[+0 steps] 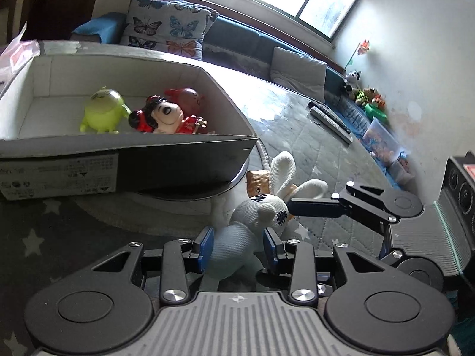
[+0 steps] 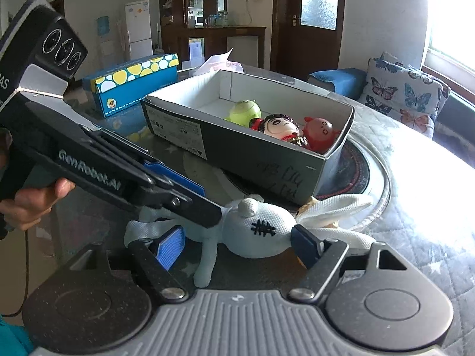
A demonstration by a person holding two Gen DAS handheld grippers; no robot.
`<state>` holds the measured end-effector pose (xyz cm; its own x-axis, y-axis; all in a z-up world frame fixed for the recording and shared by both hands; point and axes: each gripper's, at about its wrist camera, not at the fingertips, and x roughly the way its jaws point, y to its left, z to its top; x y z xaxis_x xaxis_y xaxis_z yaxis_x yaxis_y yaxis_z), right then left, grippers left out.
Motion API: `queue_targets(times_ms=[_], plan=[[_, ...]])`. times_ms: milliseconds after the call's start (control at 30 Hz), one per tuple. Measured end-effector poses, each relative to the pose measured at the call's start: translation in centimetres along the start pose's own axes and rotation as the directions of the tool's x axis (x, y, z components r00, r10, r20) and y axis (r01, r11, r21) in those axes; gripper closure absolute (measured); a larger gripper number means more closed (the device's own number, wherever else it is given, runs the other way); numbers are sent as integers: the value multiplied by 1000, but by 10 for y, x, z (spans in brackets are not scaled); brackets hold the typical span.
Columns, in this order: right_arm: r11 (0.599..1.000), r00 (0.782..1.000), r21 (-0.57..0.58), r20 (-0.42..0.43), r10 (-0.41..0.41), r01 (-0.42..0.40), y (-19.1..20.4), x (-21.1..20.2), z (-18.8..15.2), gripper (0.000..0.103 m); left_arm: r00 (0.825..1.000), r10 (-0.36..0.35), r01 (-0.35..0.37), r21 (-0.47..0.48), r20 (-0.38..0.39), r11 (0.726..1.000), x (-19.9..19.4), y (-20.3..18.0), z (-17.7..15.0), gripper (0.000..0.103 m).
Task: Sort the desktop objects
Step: 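Move the left tool to the white plush rabbit and close on it, then lift the rabbit with the left tool over the box and release inside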
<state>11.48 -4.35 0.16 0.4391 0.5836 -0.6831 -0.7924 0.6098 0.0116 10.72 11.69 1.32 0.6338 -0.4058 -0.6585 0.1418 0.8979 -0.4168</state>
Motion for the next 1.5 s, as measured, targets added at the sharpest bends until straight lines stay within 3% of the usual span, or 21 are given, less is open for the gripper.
queue_targets(times_ms=[500, 833, 967, 1200, 1500], plan=[[1000, 1000, 28, -14, 1, -1, 2, 15, -5, 23, 1000, -4, 3, -67, -23, 998, 1, 18, -7, 64], [985, 998, 159, 5, 62, -62, -18, 17, -2, 37, 998, -43, 39, -117, -34, 992, 13, 22, 3, 64], [983, 998, 171, 4, 65, -64, -19, 21, -1, 39, 997, -64, 58, -135, -43, 989, 18, 24, 4, 64], [977, 997, 199, 17, 80, -82, -22, 28, 2, 38, 995, -94, 84, -233, -30, 969, 18, 39, 4, 69], [973, 996, 215, 22, 84, -87, -16, 38, 7, 30, 997, -82, 75, -247, -17, 966, 16, 39, 3, 71]])
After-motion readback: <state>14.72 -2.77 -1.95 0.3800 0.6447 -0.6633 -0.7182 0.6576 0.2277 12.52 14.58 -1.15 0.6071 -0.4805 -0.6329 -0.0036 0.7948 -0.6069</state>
